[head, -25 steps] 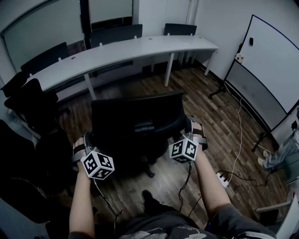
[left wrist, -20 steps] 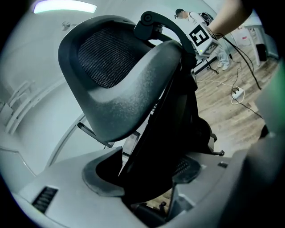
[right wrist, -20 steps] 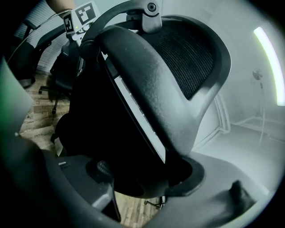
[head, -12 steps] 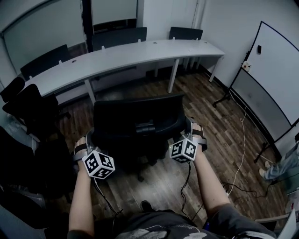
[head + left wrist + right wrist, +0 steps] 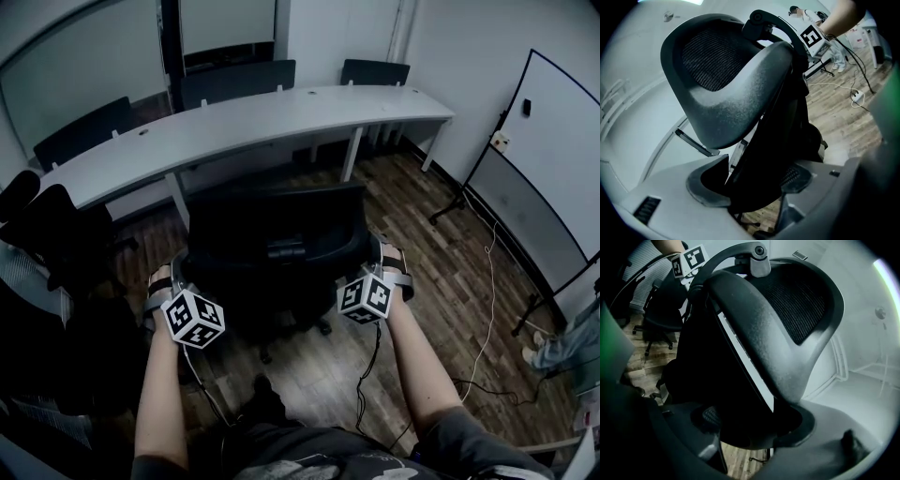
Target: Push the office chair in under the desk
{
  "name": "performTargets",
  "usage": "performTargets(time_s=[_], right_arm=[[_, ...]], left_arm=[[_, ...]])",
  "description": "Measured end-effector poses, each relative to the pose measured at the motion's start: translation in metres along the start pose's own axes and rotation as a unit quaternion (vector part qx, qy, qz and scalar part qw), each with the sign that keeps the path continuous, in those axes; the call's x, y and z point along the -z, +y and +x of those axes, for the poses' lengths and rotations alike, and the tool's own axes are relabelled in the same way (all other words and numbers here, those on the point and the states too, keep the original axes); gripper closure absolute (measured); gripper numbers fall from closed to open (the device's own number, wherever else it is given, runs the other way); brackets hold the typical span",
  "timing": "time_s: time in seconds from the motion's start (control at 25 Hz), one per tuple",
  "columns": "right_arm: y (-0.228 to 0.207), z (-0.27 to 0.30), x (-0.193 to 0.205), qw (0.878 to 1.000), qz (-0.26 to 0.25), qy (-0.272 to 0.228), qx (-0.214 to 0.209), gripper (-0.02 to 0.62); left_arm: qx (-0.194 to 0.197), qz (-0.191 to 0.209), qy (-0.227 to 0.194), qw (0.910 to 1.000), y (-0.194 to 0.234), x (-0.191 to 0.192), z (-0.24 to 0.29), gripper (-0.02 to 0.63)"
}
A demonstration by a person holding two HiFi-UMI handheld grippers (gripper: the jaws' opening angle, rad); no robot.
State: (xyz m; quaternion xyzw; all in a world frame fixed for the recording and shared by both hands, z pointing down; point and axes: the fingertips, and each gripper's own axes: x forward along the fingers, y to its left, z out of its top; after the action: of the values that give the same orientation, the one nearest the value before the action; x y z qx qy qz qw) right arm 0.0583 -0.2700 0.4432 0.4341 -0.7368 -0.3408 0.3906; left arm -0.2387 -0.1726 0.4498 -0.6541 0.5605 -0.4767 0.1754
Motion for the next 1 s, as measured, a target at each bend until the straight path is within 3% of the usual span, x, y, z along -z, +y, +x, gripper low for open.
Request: performTargets(time_s=[0.2, 0.64, 1.0], right_arm=[[-0.010, 0.051, -0.007, 1.000, 0.001, 0.007, 0.000, 0.295], [-0.049, 0.183, -0.030, 0.999, 0.008, 0.039, -0.004, 0.295], [-0.055, 0.240, -0.017, 0.999, 0.011, 0.044, 0.000, 0.293]], left_arm=[[-0.008, 0.001, -0.016, 0.9998, 0.025, 0.000, 0.048, 0.311], [0.023, 0.008, -0.004, 0.9997, 0.102, -0.002, 0.173, 0.313], [0.013, 0.019, -0.030, 0.9993, 0.108, -0.009, 0.225, 0.321]])
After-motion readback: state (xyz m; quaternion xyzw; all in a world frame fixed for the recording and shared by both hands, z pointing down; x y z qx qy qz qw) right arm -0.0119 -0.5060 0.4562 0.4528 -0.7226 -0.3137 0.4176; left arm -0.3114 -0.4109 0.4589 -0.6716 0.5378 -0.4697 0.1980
